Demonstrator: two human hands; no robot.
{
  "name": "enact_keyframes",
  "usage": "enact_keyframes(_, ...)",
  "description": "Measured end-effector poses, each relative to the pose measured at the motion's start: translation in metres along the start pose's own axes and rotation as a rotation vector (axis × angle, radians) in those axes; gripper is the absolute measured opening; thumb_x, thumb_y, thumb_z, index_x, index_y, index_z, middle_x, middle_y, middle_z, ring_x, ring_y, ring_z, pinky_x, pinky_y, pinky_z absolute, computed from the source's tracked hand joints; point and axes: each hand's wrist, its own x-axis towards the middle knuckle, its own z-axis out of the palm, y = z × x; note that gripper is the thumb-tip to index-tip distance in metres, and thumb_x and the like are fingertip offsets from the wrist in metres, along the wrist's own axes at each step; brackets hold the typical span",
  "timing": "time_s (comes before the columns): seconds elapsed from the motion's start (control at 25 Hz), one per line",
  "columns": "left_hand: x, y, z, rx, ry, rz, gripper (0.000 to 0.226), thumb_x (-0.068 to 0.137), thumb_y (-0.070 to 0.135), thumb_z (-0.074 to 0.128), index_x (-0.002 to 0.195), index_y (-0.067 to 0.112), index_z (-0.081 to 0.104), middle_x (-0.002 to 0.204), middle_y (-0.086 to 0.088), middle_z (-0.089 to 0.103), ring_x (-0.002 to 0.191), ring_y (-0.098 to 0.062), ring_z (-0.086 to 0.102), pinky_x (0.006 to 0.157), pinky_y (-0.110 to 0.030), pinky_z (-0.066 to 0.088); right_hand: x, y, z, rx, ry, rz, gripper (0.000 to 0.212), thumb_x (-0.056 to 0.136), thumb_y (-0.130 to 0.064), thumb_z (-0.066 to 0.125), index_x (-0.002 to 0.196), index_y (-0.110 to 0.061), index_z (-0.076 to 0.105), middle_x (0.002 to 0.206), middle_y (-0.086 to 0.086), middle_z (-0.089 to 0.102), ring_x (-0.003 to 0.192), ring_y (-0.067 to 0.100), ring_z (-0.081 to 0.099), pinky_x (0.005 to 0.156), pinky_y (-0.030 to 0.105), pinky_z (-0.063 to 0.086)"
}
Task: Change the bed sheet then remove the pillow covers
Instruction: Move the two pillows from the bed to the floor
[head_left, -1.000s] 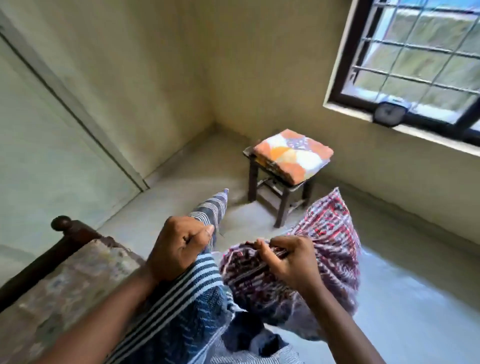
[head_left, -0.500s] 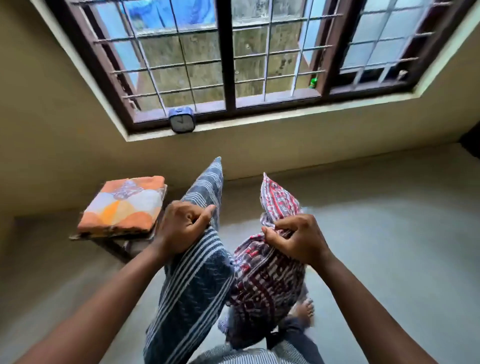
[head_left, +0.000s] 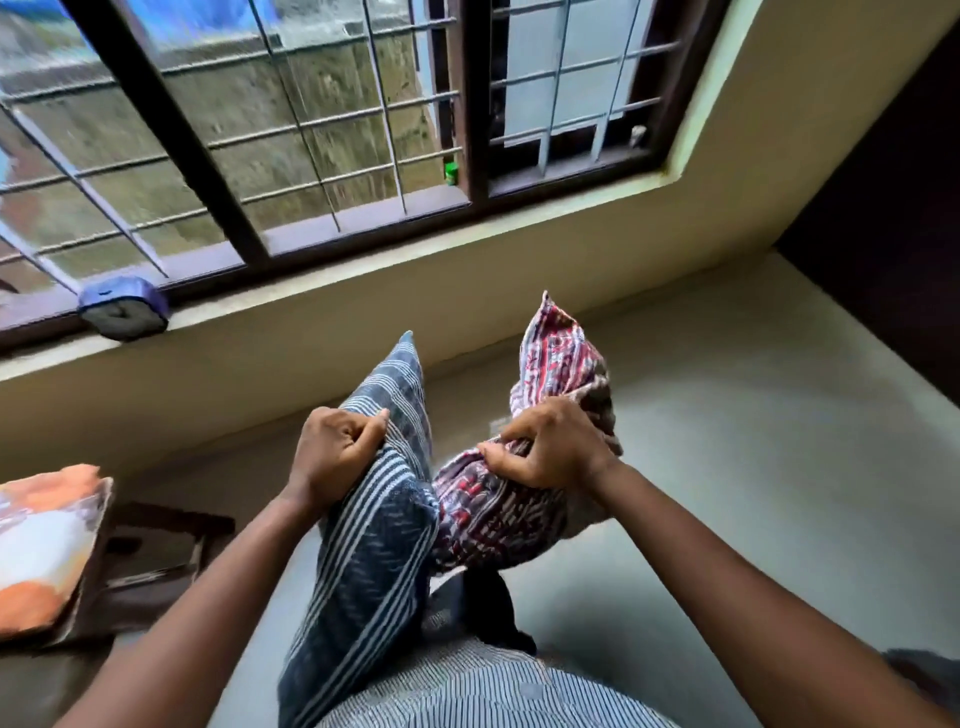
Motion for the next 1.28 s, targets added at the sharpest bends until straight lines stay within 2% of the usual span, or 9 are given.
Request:
enact_keyframes(0.24, 0.104, -0.006, 0.086, 0.007, -0.006, -0.064, 0.047, 0.081, 0.048, 0.041, 0.049, 0.015, 0.029, 0.040, 0.003, 0.016, 0.041, -0.006, 0.015, 0.045, -0.032, 0.018, 0.064, 0.167, -0.038, -0.209, -0.318, 0.054, 0.054, 0.076, -0.056, 0.042, 0.066, -0.013, 0.074, 0.057, 0.007, 0.066, 0.051, 0.018, 0.053, 0.057, 0.021, 0.035)
enact_keyframes(0.4, 0.163, 0.001, 0.114, 0.071, -0.026, -0.068, 0.038, 0.084, 0.041, 0.040, 0.052, 0.021, 0.032, 0.040, 0.006, 0.032, 0.036, -0.004, 0.023, 0.044, -0.016, 0.019, 0.118, 0.258, -0.063, -0.312, -0.560, 0.047, 0.050, 0.082, -0.058, 0.045, 0.084, -0.018, 0.076, 0.074, 0.007, 0.070, 0.072, 0.022, 0.063, 0.065, 0.022, 0.038)
enact_keyframes(0.56, 0.178, 0.005, 0.128, 0.211, -0.042, -0.128, 0.044, 0.085, 0.041, 0.038, 0.053, 0.010, 0.031, 0.045, -0.001, 0.031, 0.036, -0.006, 0.022, 0.045, -0.018, 0.017, 0.165, 0.292, -0.038, -0.324, -0.590, 0.053, 0.040, 0.086, -0.049, 0.052, 0.079, -0.015, 0.073, 0.075, 0.010, 0.069, 0.078, 0.026, 0.065, 0.063, 0.026, 0.038)
enact_keyframes(0.68, 0.185, 0.010, 0.140, 0.264, 0.015, -0.248, 0.053, 0.082, 0.043, 0.037, 0.044, 0.009, 0.021, 0.037, -0.001, 0.021, 0.034, -0.008, 0.022, 0.044, -0.019, 0.016, 0.192, 0.287, 0.010, -0.155, -0.641, 0.000, 0.032, 0.088, -0.042, 0.054, 0.067, -0.018, 0.061, 0.071, 0.006, 0.067, 0.076, 0.028, 0.063, 0.062, 0.026, 0.029)
enact_keyframes(0.76, 0.191, 0.021, 0.148, 0.325, 0.131, -0.410, 0.053, 0.080, 0.046, 0.035, 0.043, 0.013, 0.016, 0.035, -0.001, 0.024, 0.034, -0.011, 0.024, 0.043, -0.022, 0.015, 0.219, 0.272, 0.024, 0.047, -0.731, 0.022, 0.028, 0.089, -0.039, 0.056, 0.068, -0.020, 0.053, 0.069, 0.000, 0.060, 0.073, 0.024, 0.060, 0.062, 0.028, 0.033)
enact_keyframes(0.88, 0.196, 0.029, 0.158, 0.336, 0.182, -0.593, 0.054, 0.073, 0.053, 0.029, 0.039, 0.014, 0.015, 0.035, 0.001, 0.017, 0.036, -0.013, 0.020, 0.044, -0.026, 0.018, 0.221, 0.253, 0.020, 0.297, -0.765, 0.128, 0.025, 0.089, -0.041, 0.058, 0.075, -0.020, 0.062, 0.070, -0.004, 0.061, 0.069, 0.013, 0.056, 0.065, 0.028, 0.040)
enact_keyframes(1.04, 0.201, 0.043, 0.173, 0.367, 0.331, -0.828, 0.054, 0.073, 0.052, 0.031, 0.037, 0.013, 0.022, 0.037, 0.003, 0.021, 0.043, -0.024, 0.033, 0.049, -0.034, 0.017, 0.191, 0.261, -0.017, 0.749, -1.065, 0.307, 0.024, 0.084, -0.046, 0.062, 0.097, -0.027, 0.066, 0.086, -0.009, 0.067, 0.079, 0.004, 0.060, 0.071, 0.019, 0.044)
enact_keyframes(1.16, 0.209, 0.047, 0.183, 0.344, 0.345, -0.927, 0.053, 0.076, 0.045, 0.035, 0.036, 0.011, 0.027, 0.038, 0.001, 0.026, 0.051, -0.026, 0.042, 0.055, -0.030, 0.022, 0.159, 0.259, -0.025, 0.942, -1.255, 0.396, 0.066, 0.071, -0.053, 0.072, 0.129, -0.034, 0.047, 0.121, -0.012, 0.059, 0.110, 0.003, 0.056, 0.087, 0.022, 0.047)
enact_keyframes(1.28, 0.220, 0.053, 0.195, 0.345, 0.314, -0.989, 0.054, 0.076, 0.047, 0.034, 0.036, 0.011, 0.032, 0.040, -0.001, 0.034, 0.055, -0.027, 0.045, 0.056, -0.029, 0.025, 0.129, 0.251, -0.008, 0.957, -1.185, 0.381, 0.094, 0.057, -0.057, 0.080, 0.136, -0.035, 0.035, 0.129, -0.015, 0.054, 0.117, 0.001, 0.053, 0.099, 0.025, 0.044)
